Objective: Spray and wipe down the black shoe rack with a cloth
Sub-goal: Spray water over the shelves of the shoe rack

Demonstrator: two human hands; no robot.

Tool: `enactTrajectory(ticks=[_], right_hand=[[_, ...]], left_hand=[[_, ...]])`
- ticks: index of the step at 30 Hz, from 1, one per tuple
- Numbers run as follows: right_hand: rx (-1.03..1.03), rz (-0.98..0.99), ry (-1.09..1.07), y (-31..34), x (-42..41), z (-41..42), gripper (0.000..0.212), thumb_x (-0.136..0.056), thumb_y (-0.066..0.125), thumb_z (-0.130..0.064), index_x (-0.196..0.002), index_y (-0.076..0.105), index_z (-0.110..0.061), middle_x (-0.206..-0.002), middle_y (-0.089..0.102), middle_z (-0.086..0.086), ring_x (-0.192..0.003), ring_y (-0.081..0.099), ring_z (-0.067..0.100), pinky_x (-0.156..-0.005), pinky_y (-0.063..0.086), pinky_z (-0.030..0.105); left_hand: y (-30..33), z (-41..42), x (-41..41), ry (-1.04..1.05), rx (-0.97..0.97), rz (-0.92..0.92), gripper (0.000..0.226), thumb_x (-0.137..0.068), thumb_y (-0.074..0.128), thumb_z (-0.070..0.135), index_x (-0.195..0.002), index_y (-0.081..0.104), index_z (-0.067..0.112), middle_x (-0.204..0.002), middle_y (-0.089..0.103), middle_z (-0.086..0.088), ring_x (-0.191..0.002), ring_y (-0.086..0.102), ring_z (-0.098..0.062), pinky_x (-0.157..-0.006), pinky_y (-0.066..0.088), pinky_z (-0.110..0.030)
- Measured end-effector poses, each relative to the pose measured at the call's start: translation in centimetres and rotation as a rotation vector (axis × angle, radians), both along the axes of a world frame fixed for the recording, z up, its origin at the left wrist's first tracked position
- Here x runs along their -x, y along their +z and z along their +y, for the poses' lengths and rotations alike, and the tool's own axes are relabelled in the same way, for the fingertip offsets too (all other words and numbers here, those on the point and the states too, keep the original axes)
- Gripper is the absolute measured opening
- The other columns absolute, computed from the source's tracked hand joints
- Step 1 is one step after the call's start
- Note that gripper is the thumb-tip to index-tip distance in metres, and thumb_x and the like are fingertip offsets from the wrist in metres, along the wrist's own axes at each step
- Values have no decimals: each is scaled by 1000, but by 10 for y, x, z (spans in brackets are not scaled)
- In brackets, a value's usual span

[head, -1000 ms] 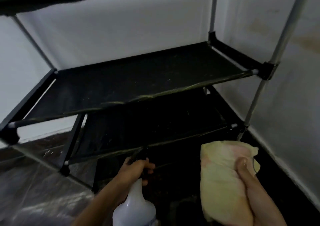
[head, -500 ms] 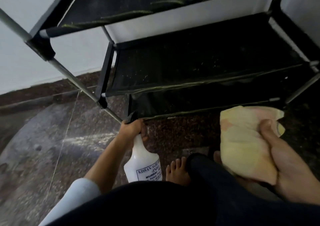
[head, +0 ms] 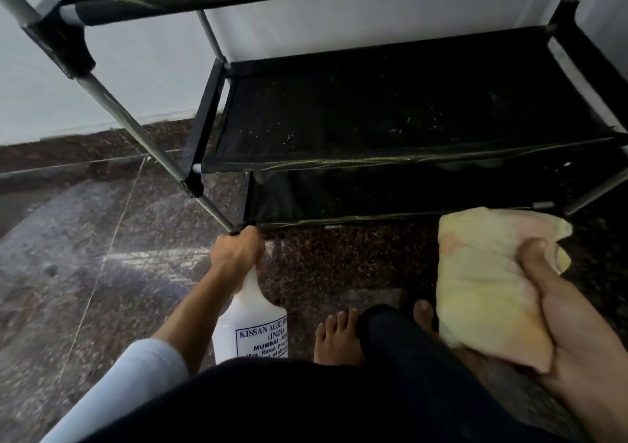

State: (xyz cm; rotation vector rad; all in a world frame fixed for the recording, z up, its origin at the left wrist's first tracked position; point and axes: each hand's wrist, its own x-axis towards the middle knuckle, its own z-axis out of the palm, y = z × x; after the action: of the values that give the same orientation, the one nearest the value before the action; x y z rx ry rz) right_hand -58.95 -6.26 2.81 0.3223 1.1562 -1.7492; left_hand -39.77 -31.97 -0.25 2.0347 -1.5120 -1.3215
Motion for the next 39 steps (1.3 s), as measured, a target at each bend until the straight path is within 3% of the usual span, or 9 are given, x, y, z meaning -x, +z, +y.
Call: enactTrajectory(ticks=[2, 5, 9, 13, 17, 20, 24, 35, 39], right_hand=[[42, -27, -1, 3, 0, -1, 64, -26, 82, -64, -81, 76, -33, -104, 73, 7, -99, 68, 34, -93, 43, 62], [67, -4, 5, -1, 3, 5, 99, -13, 89, -62, -106, 69, -35, -102, 74, 2, -94, 70, 27, -91, 45, 61], [94, 131, 135, 14, 2, 10, 38, -81, 62, -53, -102, 65, -22, -79, 74, -2, -63, 72, 14, -49, 57, 33], [26, 5, 63, 8, 3, 10, 92, -27, 88, -56, -108, 65, -20, -84, 75, 4, -67, 72, 16, -54, 55, 30], [13, -13, 5, 17, 11, 15, 52, -72, 55, -59, -105, 62, -19, -71, 73, 3, -58, 71, 13, -52, 54, 27], [-32, 14, -27, 20, 13, 18, 55, -64, 61, -55, -105, 62, -20, -72, 74, 1, -58, 70, 11, -45, 53, 24], [-108, 90, -3, 22, 18, 25, 41, -86, 44, -56, -101, 62, -22, -81, 74, 2, -71, 71, 18, -58, 50, 33], [-134, 81, -80, 28, 33, 43, 51, -62, 50, -58, -100, 61, -25, -74, 75, 5, -60, 72, 19, -46, 52, 28], [-132, 80, -116, 31, 36, 50, 51, -72, 50, -57, -109, 60, -23, -71, 74, 5, -57, 71, 18, -39, 51, 25]], left_hand=[[-2, -1, 2, -4, -2, 8, 24, -49, 46, 21, -59, 63, 6, -66, 63, -17, -59, 55, -30, -56, 47, -35], [-2, 0, 8, -79, -43, -15, 23, -52, 48, 19, -65, 62, 5, -74, 64, -19, -60, 54, -29, -52, 44, -29], [1, 8, 21, -150, -77, -18, 9, -65, 46, 7, -59, 53, 7, -65, 54, -14, -57, 49, -27, -53, 43, -29], [5, 12, 30, -166, -51, -20, 10, -63, 47, 12, -54, 51, 9, -63, 52, -13, -60, 49, -28, -59, 43, -35], [14, 19, 47, -311, -128, 10, 17, -67, 44, 3, -51, 49, 6, -53, 49, -14, -46, 42, -23, -46, 38, -26], [14, 22, 60, -399, -147, 36, 20, -70, 43, 2, -52, 49, 7, -54, 48, -14, -47, 40, -21, -45, 36, -26], [8, 22, 71, -361, -109, 16, 18, -70, 44, 7, -53, 48, 8, -59, 48, -14, -51, 43, -24, -53, 38, -31], [2, 33, 99, -402, -288, 93, 12, -67, 42, -4, -67, 52, 4, -66, 53, -13, -52, 45, -22, -48, 34, -30], [-5, 34, 107, -354, -108, -9, 22, -77, 45, 8, -55, 50, 5, -58, 49, -13, -53, 45, -25, -52, 36, -29]])
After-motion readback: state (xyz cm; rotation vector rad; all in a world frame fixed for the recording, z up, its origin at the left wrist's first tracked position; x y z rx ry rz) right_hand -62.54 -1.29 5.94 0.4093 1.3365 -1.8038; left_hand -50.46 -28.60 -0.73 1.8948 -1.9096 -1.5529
